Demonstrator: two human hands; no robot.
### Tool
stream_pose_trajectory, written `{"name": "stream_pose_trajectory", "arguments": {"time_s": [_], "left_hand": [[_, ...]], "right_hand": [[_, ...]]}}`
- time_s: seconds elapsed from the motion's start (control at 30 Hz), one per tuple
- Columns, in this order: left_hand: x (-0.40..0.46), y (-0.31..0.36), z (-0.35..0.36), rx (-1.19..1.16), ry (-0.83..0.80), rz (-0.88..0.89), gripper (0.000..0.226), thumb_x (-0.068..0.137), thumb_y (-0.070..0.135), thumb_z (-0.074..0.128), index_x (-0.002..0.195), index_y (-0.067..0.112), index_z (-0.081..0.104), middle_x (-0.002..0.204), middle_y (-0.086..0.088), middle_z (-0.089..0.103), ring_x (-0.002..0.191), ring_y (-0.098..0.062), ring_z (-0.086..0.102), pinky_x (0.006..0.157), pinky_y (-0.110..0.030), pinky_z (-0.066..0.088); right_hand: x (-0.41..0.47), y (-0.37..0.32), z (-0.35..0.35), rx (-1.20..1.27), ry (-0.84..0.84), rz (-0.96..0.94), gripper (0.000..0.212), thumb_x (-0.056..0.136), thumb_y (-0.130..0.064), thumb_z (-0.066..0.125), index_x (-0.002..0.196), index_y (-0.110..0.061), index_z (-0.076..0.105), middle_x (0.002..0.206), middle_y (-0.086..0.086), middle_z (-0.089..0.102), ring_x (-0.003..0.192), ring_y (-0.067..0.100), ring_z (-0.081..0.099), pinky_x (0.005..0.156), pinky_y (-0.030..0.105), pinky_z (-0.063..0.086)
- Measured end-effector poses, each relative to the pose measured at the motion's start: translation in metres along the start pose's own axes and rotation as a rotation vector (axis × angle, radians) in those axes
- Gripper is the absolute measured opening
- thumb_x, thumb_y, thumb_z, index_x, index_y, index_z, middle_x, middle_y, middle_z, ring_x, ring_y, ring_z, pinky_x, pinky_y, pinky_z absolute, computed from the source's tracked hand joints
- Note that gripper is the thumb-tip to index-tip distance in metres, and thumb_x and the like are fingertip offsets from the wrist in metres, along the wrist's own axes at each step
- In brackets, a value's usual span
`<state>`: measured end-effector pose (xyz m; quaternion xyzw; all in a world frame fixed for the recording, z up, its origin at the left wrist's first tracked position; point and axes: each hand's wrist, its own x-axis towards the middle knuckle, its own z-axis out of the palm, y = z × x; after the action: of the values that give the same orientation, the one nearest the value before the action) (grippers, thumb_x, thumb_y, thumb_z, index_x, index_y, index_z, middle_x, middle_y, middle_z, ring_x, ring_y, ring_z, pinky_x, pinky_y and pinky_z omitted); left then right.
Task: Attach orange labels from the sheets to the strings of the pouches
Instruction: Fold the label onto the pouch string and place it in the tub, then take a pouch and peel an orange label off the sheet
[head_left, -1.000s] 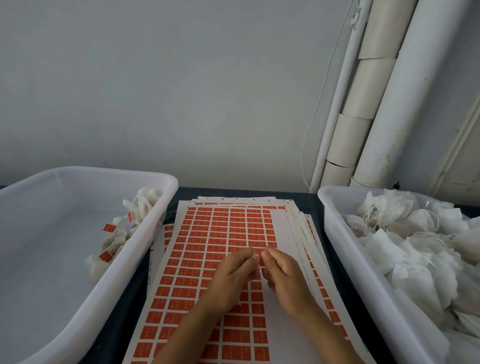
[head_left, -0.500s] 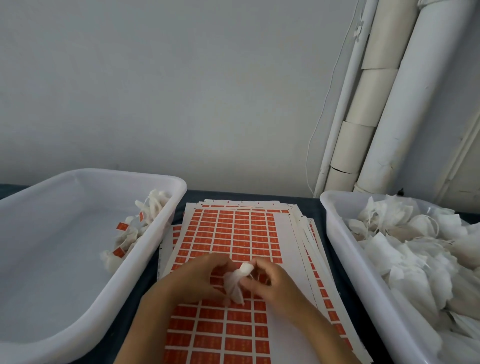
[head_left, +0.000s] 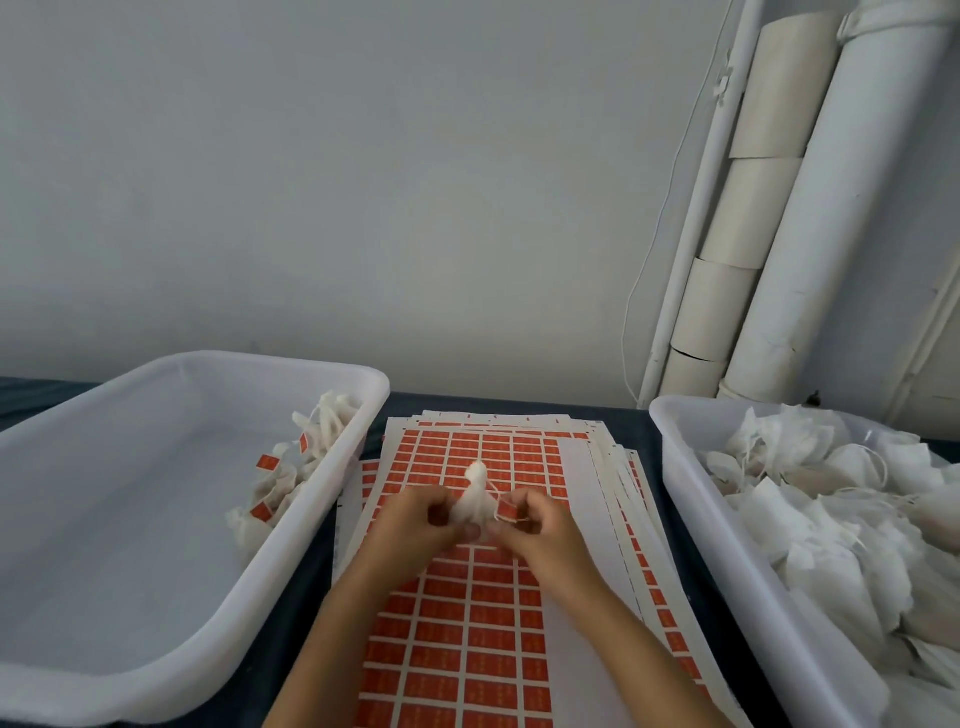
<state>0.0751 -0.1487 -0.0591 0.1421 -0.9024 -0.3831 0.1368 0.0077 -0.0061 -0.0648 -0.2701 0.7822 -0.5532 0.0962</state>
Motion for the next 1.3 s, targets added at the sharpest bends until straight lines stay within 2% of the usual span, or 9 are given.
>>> {"name": "stream_pose_trajectory", "arguments": {"time_s": [0.07,0.23,0.33,0.43,0.53,0.67,0.87,1.07,1.3], "left_hand": [[0.001,0.007,-0.005,-0.080,0.118,-0.029,0.012,0.081,0.031,0.071,0.077,0.026,0.061,0.068,0.007,0.065,0.060,-0.004,0.062,0.056,-0.011,0.044],[-0.009,0.026,-0.020,-0.179,0.500,-0.054,0.012,0.084,0.031,0.068,0.077,0.029,0.058,0.069,0.010,0.064,0.065,-0.006,0.063,0.057,-0.015,0.044],[-0.011,0.037,-0.036,-0.017,0.780,-0.107,0.019,0.088,0.030,0.063,0.074,0.026,0.051,0.068,0.013,0.056,0.058,-0.003,0.053,0.055,-0.013,0.035],[-0.008,0.036,-0.060,0.128,0.908,-0.205,0.015,0.096,0.023,0.052,0.090,0.009,0.055,0.088,-0.008,0.060,0.071,-0.018,0.051,0.066,-0.030,0.043],[-0.008,0.028,-0.079,0.179,0.881,-0.278,0.020,0.096,0.010,0.046,0.109,-0.005,0.051,0.104,-0.022,0.056,0.089,-0.034,0.053,0.076,-0.042,0.043],[-0.010,0.014,-0.086,0.342,0.605,-0.478,0.036,0.090,-0.004,0.049,0.122,-0.014,0.039,0.120,-0.030,0.048,0.109,-0.042,0.049,0.092,-0.042,0.039],[-0.008,0.024,-0.077,0.387,0.532,-0.606,0.034,0.093,0.013,0.050,0.121,-0.003,0.040,0.120,-0.024,0.050,0.110,-0.038,0.050,0.099,-0.047,0.041],[0.003,0.037,-0.060,0.294,0.673,-0.335,0.036,0.091,0.012,0.055,0.126,0.009,0.045,0.128,-0.014,0.051,0.115,-0.030,0.047,0.101,-0.045,0.038],[0.007,0.072,-0.013,0.085,0.591,-0.054,0.018,0.090,0.018,0.059,0.108,0.022,0.056,0.102,0.004,0.063,0.089,-0.011,0.057,0.073,-0.025,0.045]], "right_hand": [[0.005,-0.013,0.003,0.145,0.051,0.011,0.019,0.085,-0.029,0.066,0.089,-0.034,0.049,0.090,-0.022,0.054,0.081,0.000,0.057,0.053,0.003,0.043],[0.015,-0.038,0.017,0.384,0.055,-0.028,0.013,0.087,-0.021,0.064,0.097,-0.025,0.058,0.097,-0.006,0.066,0.083,0.008,0.067,0.069,0.017,0.055],[0.015,-0.046,0.032,0.408,-0.009,-0.024,0.007,0.091,-0.017,0.058,0.096,-0.022,0.060,0.094,-0.004,0.068,0.079,0.004,0.068,0.067,0.015,0.053],[0.012,-0.046,0.044,0.345,-0.087,-0.022,0.011,0.093,-0.014,0.054,0.090,-0.022,0.062,0.091,-0.003,0.068,0.077,0.004,0.067,0.068,0.015,0.053],[0.007,-0.041,0.051,0.308,-0.143,0.005,0.015,0.094,-0.012,0.052,0.089,-0.021,0.062,0.089,-0.004,0.067,0.075,0.003,0.067,0.067,0.013,0.052],[0.003,-0.037,0.054,0.296,-0.166,0.030,0.016,0.094,-0.009,0.050,0.091,-0.018,0.063,0.086,-0.004,0.067,0.073,0.001,0.067,0.064,0.011,0.051],[0.003,-0.040,0.050,0.320,-0.160,0.045,0.019,0.095,-0.007,0.048,0.089,-0.016,0.064,0.085,-0.003,0.068,0.071,0.003,0.067,0.066,0.015,0.054],[0.006,-0.050,0.036,0.291,-0.096,0.016,0.022,0.095,-0.008,0.049,0.084,-0.022,0.062,0.085,-0.004,0.067,0.071,0.004,0.066,0.067,0.014,0.053],[0.009,-0.063,-0.005,0.301,0.039,-0.029,0.021,0.095,-0.009,0.047,0.084,-0.020,0.062,0.082,-0.004,0.067,0.070,0.005,0.066,0.060,0.011,0.050]]}}
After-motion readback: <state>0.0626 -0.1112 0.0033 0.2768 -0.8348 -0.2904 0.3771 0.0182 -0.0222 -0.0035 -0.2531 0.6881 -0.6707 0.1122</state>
